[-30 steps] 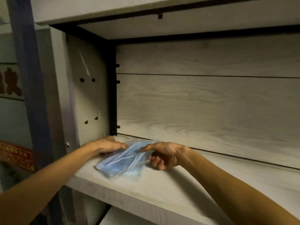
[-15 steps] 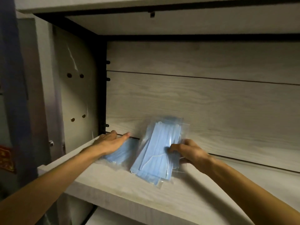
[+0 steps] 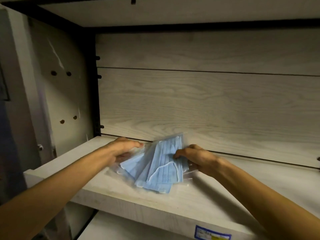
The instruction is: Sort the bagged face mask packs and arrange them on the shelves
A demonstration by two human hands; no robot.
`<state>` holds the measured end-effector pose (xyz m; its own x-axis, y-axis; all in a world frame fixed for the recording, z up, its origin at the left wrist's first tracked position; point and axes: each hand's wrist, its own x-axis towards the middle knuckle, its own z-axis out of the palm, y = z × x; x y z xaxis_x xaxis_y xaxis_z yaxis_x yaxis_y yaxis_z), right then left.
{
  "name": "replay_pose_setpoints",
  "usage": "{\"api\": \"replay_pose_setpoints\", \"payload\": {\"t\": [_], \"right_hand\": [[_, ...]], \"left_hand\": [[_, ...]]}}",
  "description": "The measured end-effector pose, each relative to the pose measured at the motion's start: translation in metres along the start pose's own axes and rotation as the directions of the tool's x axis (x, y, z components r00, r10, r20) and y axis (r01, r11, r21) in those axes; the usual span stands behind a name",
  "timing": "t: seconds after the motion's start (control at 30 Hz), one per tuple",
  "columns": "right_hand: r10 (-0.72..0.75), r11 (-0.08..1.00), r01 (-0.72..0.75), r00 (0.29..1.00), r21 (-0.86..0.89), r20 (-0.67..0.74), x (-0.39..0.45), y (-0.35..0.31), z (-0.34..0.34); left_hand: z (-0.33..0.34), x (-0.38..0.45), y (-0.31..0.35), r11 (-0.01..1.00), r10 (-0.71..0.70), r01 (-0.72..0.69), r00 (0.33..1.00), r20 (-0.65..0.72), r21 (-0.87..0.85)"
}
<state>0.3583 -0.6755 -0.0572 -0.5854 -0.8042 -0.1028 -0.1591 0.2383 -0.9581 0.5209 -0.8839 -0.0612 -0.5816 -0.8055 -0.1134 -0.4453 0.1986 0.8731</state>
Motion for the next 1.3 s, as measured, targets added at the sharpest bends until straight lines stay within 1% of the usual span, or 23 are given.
{"api": "replay_pose_setpoints", "payload": {"t": [0.07, 0.13, 0.2, 0.27, 0.4, 0.5, 0.57, 0.6, 0.67, 0.73, 0.77, 0.87, 0.97, 1.07, 1.17, 1.3], "right_hand": [[0.013, 1.0, -0.012, 0.999, 0.019, -0.033, -0.004, 0.006, -0.006], [0.02, 0.999, -0.018, 0.998, 0.028, -0.06, -0.008, 0.014, -0.017], [0.017, 0.999, -0.014, 0.998, 0.034, -0.066, -0.012, 0.021, -0.033], [-0.013, 0.998, 0.018, 0.996, 0.055, -0.092, -0.014, 0.028, -0.053], [-0.109, 0.992, 0.121, 0.97, 0.043, -0.219, -0.026, 0.03, -0.096], [-0.149, 0.981, 0.182, 0.933, 0.073, -0.327, -0.033, 0.027, -0.131], [-0.167, 0.971, 0.221, 0.898, 0.09, -0.407, -0.037, 0.026, -0.149], [-0.179, 0.966, 0.243, 0.872, 0.085, -0.455, -0.038, 0.027, -0.155], [-0.201, 0.958, 0.281, 0.795, 0.053, -0.572, -0.04, 0.032, -0.163], [-0.222, 0.954, 0.299, 0.723, 0.007, -0.654, -0.039, 0.043, -0.168], [-0.227, 0.955, 0.296, 0.706, -0.012, -0.671, -0.039, 0.049, -0.17], [-0.243, 0.958, 0.28, 0.678, -0.062, -0.693, -0.035, 0.059, -0.179], [-0.29, 0.95, 0.285, 0.654, -0.127, -0.699, -0.03, 0.062, -0.186], [-0.334, 0.94, 0.284, 0.651, -0.19, -0.682, -0.025, 0.067, -0.191], [-0.336, 0.941, 0.259, 0.654, -0.216, -0.678, -0.02, 0.068, -0.194], [-0.341, 0.936, 0.198, 0.712, -0.29, -0.614, -0.019, 0.072, -0.196]], "left_hand": [[0.003, -0.006, 0.006, 0.986, -0.054, 0.07, 0.993, 0.108, -0.149], [0.01, -0.011, 0.013, 0.96, -0.056, 0.111, 0.976, 0.212, -0.256], [0.022, -0.014, 0.022, 0.96, -0.023, 0.086, 0.972, 0.233, -0.265], [0.039, -0.017, 0.033, 0.956, 0.036, 0.029, 0.976, 0.215, -0.292], [0.074, -0.018, 0.06, 0.886, 0.121, 0.001, 0.965, 0.231, -0.464], [0.1, -0.021, 0.078, 0.819, 0.174, 0.02, 0.943, 0.283, -0.573], [0.115, -0.02, 0.084, 0.788, 0.198, 0.056, 0.92, 0.338, -0.614], [0.122, -0.019, 0.086, 0.77, 0.215, 0.073, 0.906, 0.366, -0.633], [0.132, -0.014, 0.086, 0.742, 0.261, 0.092, 0.873, 0.412, -0.664], [0.138, -0.012, 0.086, 0.733, 0.314, 0.083, 0.839, 0.444, -0.675], [0.139, -0.01, 0.086, 0.734, 0.331, 0.083, 0.823, 0.462, -0.674], [0.141, -0.003, 0.085, 0.742, 0.358, 0.075, 0.796, 0.488, -0.667], [0.14, 0.003, 0.081, 0.757, 0.377, 0.049, 0.781, 0.498, -0.651], [0.138, 0.005, 0.078, 0.795, 0.352, 0.024, 0.795, 0.493, -0.606], [0.145, 0.005, 0.069, 0.851, 0.329, -0.04, 0.818, 0.472, -0.524], [0.155, 0.004, 0.062, 0.891, 0.3, -0.096, 0.857, 0.419, -0.444]]}}
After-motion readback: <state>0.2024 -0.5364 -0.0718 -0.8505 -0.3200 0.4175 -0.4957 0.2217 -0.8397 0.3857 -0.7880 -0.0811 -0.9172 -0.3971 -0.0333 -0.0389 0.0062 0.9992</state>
